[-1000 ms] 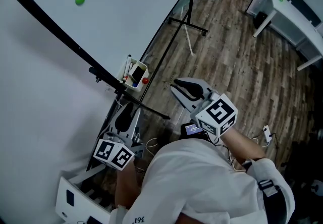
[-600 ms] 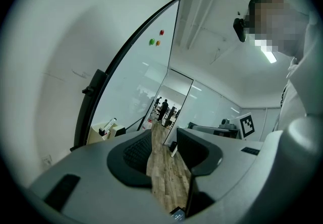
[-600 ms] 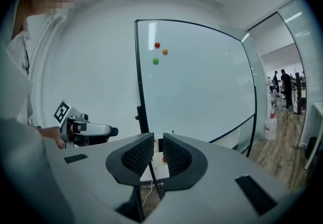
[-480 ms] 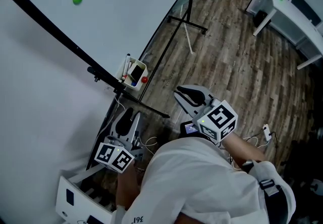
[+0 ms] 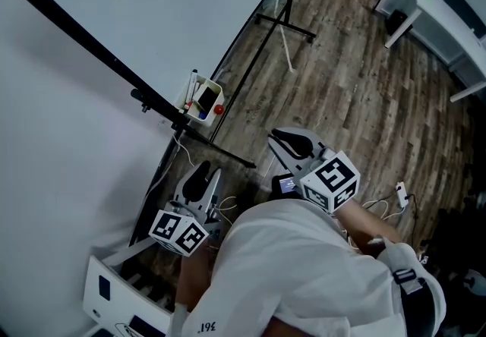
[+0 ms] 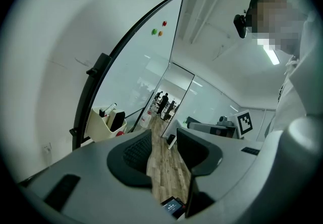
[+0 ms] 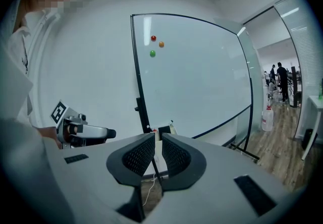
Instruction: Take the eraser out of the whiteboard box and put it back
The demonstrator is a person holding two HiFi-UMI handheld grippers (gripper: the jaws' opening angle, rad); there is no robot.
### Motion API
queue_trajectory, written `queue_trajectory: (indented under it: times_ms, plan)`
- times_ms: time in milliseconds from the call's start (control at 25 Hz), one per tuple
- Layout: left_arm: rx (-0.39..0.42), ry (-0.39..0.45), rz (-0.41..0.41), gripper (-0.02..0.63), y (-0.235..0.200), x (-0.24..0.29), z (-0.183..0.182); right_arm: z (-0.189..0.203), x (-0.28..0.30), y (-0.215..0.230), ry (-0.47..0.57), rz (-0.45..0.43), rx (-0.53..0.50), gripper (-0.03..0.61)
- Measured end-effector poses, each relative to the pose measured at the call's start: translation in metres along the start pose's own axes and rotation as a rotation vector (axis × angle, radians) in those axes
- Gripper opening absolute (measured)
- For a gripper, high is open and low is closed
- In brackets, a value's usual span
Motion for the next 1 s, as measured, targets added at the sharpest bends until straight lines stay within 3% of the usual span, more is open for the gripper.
queue_trajectory:
  times_ms: [1000]
  plan:
    - [0.0, -0.036, 0.049, 0.161, 0.002, 0.001, 0.015, 0.012, -0.002, -0.007, -0.028, 0.01, -0.02, 0.025]
Point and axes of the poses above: the fingertips, and each gripper's own axes: x forward along the fingers, y to its right, z out of its underside, the point moved 7 cm from there along -x, backward along the fingers, and after that the axes turned 4 degrees about -x, right-handed, at the moved point
